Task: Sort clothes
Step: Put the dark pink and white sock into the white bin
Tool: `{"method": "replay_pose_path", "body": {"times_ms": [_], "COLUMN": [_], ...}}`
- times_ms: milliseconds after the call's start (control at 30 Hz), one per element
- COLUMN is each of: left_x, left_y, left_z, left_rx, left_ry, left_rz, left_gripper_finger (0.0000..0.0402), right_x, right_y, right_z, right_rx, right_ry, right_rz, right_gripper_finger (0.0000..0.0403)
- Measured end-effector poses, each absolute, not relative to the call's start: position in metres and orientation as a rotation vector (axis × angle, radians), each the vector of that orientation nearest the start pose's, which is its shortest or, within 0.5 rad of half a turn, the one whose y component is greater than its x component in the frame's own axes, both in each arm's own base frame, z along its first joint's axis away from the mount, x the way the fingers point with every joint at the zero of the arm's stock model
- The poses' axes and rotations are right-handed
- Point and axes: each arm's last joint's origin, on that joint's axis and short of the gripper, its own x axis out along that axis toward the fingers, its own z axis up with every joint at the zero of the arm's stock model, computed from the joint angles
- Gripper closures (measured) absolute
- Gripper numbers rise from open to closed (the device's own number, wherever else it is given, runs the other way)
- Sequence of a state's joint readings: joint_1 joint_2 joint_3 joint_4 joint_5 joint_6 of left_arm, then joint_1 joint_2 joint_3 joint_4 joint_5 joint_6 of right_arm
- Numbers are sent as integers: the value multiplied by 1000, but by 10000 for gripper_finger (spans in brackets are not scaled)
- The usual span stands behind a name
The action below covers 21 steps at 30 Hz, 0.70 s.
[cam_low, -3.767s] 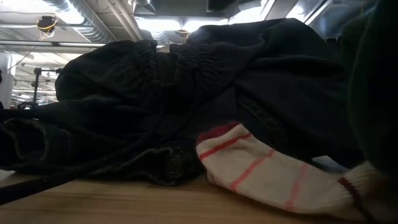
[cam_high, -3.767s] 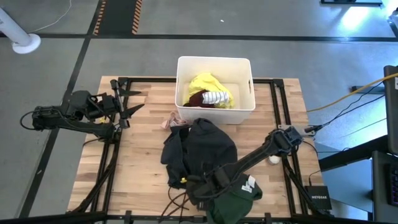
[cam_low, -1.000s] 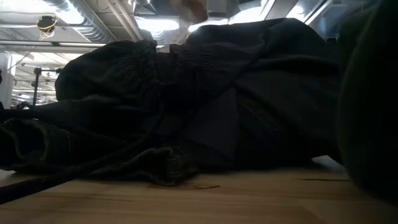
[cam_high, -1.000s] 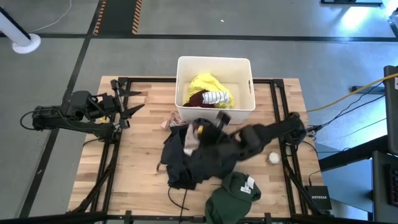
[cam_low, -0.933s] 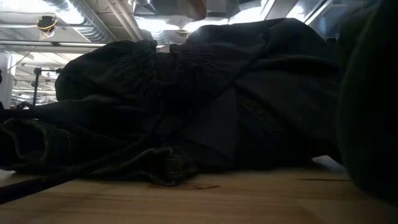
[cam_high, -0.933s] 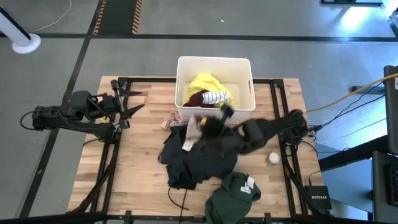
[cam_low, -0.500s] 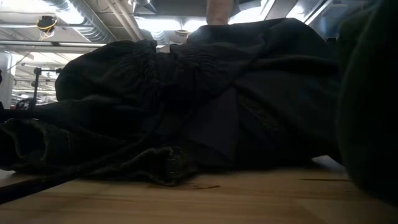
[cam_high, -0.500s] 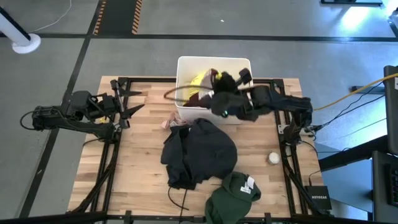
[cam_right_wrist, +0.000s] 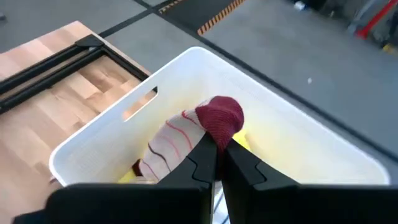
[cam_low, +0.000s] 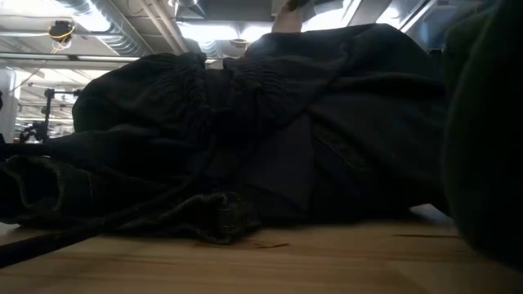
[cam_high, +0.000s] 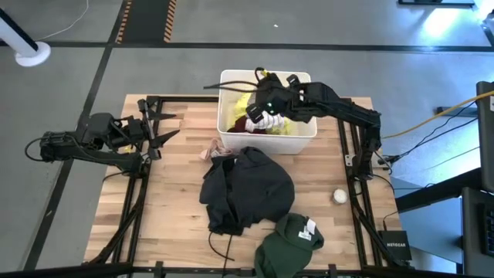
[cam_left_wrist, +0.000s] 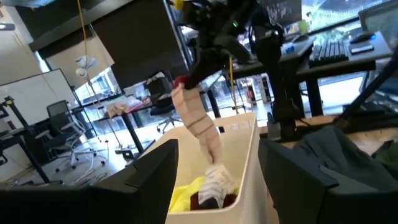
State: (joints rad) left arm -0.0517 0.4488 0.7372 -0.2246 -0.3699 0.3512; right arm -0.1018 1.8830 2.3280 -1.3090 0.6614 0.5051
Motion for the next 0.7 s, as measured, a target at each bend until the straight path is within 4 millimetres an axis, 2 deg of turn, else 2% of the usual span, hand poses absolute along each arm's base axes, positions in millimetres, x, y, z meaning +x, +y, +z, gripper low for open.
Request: {"method": "replay_pose_path", "body": {"times_ms": [200,533,700], "left_x": [96,107,117], "left_y": [6,5,4], "left_z": [350,348,344], "left_rx": [337,331,293], "left_ry": [3,35,66], "left_rz": [324,318,313], "left_gripper_finger": [183,183,183], "right_x": [351,349,348], "right_y": [-58,-57,-45], "right_z": [444,443,443], "right_rx": [239,232,213], "right_ry": [648,657,679], "right_rz": [-911,-940,-903], "right_gripper_finger": [358,232,200]}}
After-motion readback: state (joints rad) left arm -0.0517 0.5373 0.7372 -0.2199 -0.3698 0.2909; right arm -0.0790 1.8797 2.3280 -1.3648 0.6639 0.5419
